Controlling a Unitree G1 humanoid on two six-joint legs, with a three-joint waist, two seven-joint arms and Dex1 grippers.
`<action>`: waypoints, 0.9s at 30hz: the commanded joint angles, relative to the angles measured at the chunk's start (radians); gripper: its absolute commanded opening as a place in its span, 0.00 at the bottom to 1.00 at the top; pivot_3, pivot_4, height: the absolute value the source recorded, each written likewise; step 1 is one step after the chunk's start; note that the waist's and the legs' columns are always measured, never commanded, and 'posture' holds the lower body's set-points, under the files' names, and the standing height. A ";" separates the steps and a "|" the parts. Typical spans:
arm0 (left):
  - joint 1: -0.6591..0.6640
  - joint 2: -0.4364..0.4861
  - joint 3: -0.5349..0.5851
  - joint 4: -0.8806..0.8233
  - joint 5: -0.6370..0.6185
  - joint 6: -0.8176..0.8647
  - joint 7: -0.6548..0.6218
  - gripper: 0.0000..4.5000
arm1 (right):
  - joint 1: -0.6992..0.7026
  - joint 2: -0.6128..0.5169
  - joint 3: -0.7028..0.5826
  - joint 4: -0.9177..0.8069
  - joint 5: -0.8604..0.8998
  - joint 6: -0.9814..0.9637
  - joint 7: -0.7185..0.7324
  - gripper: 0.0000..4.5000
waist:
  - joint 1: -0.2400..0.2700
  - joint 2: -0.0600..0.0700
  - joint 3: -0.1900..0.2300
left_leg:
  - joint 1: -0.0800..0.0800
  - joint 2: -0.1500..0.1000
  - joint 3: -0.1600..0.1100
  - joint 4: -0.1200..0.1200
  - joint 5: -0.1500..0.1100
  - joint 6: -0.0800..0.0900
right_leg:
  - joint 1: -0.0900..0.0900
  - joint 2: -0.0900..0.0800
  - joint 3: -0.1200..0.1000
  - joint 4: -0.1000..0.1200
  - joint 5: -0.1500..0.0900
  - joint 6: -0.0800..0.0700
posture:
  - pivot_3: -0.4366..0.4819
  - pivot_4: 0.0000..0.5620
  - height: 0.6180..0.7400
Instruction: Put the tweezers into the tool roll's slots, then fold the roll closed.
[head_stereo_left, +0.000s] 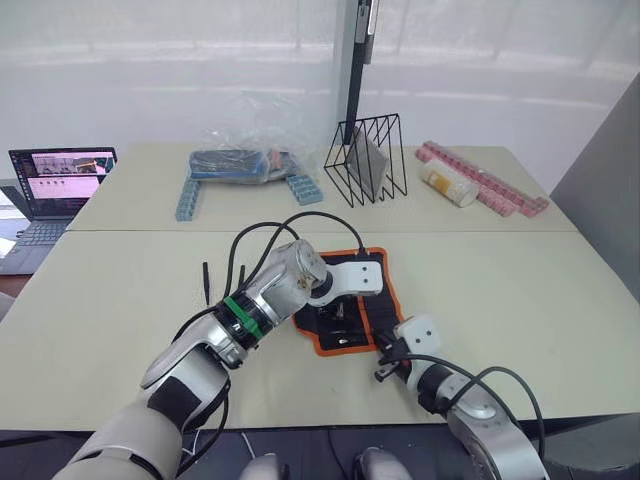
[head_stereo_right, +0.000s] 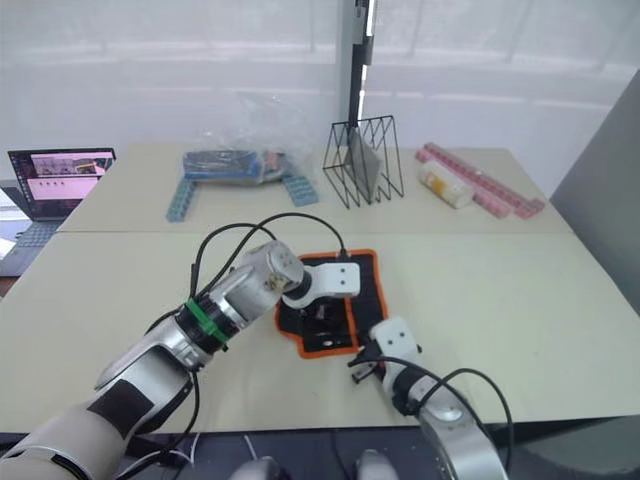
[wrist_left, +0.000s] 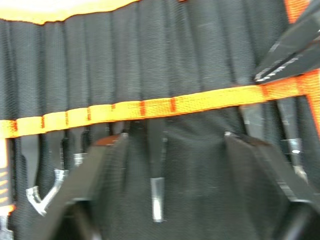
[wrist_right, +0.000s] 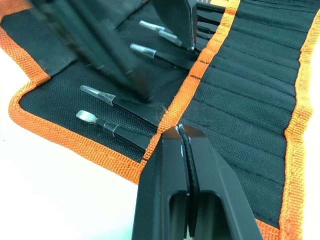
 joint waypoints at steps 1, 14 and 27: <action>-0.002 0.091 0.105 -0.132 -0.025 0.076 -0.014 0.99 | 0.008 -0.010 0.048 0.074 -0.003 0.070 0.023 0.00 | -0.006 0.000 0.000 | 0.000 0.000 0.000 0.000 0.000 0.000 | 0.000 0.001 0.000 0.000 0.000 0.000 | 0.48 0.27 0.86; 0.555 0.263 0.763 -0.516 -0.310 0.085 0.191 0.99 | -0.061 -0.042 0.038 0.125 -0.004 0.067 0.071 0.00 | -0.013 0.000 0.000 | 0.003 0.002 -0.002 0.000 0.000 -0.001 | -0.001 -0.004 0.000 0.009 -0.002 -0.001 | 0.48 0.27 0.86; 1.212 0.195 1.273 -0.744 -0.526 -0.026 0.321 0.99 | -0.084 -0.112 0.010 0.155 0.014 0.044 0.153 0.00 | 0.005 -0.004 -0.001 | 0.008 0.001 -0.003 -0.004 0.000 -0.004 | 0.001 -0.022 -0.001 0.004 -0.003 -0.004 | 0.48 0.27 0.86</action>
